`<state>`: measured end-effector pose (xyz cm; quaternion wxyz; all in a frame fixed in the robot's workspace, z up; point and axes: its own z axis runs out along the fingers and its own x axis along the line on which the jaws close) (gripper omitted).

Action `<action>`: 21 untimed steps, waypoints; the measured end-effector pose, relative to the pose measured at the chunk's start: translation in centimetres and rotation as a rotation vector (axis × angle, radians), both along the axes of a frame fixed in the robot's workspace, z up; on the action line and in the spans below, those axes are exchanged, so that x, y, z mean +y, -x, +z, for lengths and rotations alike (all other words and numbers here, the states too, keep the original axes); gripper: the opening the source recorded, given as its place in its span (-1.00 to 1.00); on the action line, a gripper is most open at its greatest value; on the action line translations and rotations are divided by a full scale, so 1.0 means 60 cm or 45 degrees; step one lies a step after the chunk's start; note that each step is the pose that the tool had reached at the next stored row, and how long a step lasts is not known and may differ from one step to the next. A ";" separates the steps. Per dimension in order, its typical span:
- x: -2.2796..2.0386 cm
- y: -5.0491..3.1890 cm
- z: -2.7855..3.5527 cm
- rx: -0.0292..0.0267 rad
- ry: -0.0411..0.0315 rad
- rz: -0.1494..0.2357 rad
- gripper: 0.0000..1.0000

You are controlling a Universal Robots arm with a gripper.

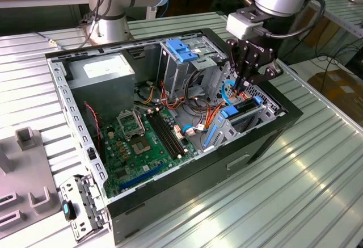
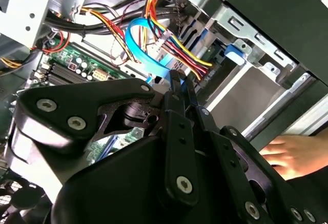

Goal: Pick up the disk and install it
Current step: 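Insert the second disk wire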

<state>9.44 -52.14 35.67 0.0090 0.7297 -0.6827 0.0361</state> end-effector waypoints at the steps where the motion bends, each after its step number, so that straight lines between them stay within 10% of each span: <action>1: -0.0025 0.003 0.000 -0.0034 -0.0009 0.005 -0.68; 7: -0.0064 0.014 -0.001 -0.0144 -0.0014 0.014 -0.68; 13: -0.0074 0.019 -0.004 -0.0697 -0.0014 0.032 -0.68; 17: -0.0082 0.024 -0.005 -0.0805 -0.0038 0.040 -0.68; 21: -0.0100 0.030 -0.006 -0.1085 -0.0038 0.047 -0.68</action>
